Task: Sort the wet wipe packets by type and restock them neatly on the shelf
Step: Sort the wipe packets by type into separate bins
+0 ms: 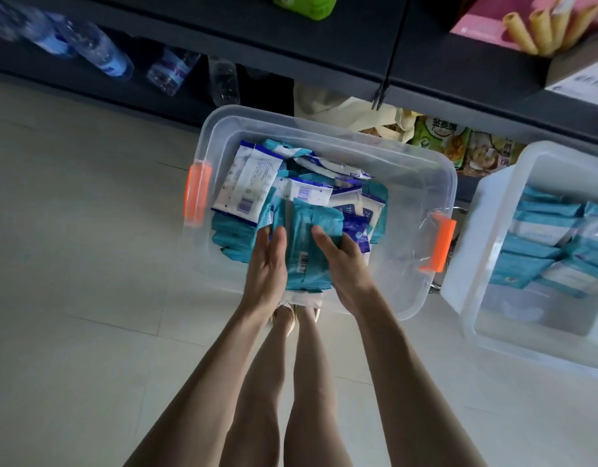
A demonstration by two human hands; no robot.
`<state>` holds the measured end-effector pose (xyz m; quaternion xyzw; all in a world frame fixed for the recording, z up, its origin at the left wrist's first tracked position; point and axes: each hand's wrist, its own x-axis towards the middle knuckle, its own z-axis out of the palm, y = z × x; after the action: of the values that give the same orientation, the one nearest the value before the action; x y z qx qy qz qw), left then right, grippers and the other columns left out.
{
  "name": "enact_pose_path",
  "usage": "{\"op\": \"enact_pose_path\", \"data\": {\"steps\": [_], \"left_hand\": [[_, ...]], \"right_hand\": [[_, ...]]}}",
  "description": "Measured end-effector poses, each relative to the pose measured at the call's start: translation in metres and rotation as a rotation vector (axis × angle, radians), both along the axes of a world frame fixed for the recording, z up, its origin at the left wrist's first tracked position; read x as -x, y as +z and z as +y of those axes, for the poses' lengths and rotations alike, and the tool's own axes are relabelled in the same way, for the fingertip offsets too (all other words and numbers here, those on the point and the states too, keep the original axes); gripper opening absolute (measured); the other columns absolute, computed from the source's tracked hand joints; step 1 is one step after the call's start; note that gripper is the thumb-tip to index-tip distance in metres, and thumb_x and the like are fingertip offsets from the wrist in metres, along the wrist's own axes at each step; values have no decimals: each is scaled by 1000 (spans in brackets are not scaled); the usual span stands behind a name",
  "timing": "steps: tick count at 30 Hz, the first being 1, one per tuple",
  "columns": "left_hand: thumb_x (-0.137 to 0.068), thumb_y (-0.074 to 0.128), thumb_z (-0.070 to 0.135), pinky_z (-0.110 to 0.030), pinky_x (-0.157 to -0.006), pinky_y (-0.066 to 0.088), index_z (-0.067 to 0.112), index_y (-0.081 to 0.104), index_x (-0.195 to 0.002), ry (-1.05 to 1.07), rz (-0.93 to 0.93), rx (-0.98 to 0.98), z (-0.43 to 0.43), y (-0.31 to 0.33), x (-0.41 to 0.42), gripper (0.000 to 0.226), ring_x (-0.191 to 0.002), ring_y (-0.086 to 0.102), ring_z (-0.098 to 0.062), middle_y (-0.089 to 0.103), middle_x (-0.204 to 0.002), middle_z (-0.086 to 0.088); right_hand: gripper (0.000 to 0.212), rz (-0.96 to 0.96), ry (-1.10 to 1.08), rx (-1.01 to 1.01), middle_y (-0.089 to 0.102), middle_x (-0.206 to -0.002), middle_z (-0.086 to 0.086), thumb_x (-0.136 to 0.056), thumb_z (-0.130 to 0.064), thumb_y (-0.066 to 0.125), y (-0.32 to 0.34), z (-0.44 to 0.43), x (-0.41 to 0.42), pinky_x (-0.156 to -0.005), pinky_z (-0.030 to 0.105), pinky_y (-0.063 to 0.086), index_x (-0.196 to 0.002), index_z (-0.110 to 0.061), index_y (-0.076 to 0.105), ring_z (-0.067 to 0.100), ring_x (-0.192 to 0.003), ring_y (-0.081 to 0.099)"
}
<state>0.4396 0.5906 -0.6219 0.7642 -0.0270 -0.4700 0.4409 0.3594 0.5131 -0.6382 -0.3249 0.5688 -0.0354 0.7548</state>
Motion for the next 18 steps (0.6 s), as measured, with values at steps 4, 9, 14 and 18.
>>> {"op": "enact_pose_path", "data": {"steps": [4, 9, 14, 18], "left_hand": [[-98, 48, 30, -9, -72, 48, 19, 47, -129, -171, -112, -60, 7, -13, -9, 34, -93, 54, 5, 53, -114, 6], [-89, 53, 45, -39, -100, 41, 5, 51, -127, -174, -546, -328, 20, -44, -40, 55, -121, 40, -28, 45, -131, -18], [-90, 61, 35, -51, -102, 42, 3, 27, -143, -135, -548, -402, 8, -66, -47, 71, -132, 35, -32, 33, -143, -20], [-88, 62, 40, -48, -97, 47, 0, 29, -140, -93, -499, -452, 4, -75, -51, 74, -121, 44, -33, 39, -134, -20]], "right_hand": [[22, 21, -11, 8, 68, -100, 17, -90, -14, 63, -6, 5, -10, -80, 42, 58, -105, 1, 58, 27, -87, 69], [8, 119, -24, 70, 67, -88, 1, -89, -15, 65, -19, 0, -13, -66, 28, 59, -92, -12, 58, 17, -79, 67], [8, 141, -48, 100, 66, -92, 1, -90, -15, 63, -34, -4, -16, -67, 28, 57, -93, -16, 56, 14, -80, 66], [11, 158, -67, 87, 66, -94, 1, -90, -15, 63, -43, -7, -15, -66, 26, 57, -99, -13, 56, 14, -81, 65]]}}
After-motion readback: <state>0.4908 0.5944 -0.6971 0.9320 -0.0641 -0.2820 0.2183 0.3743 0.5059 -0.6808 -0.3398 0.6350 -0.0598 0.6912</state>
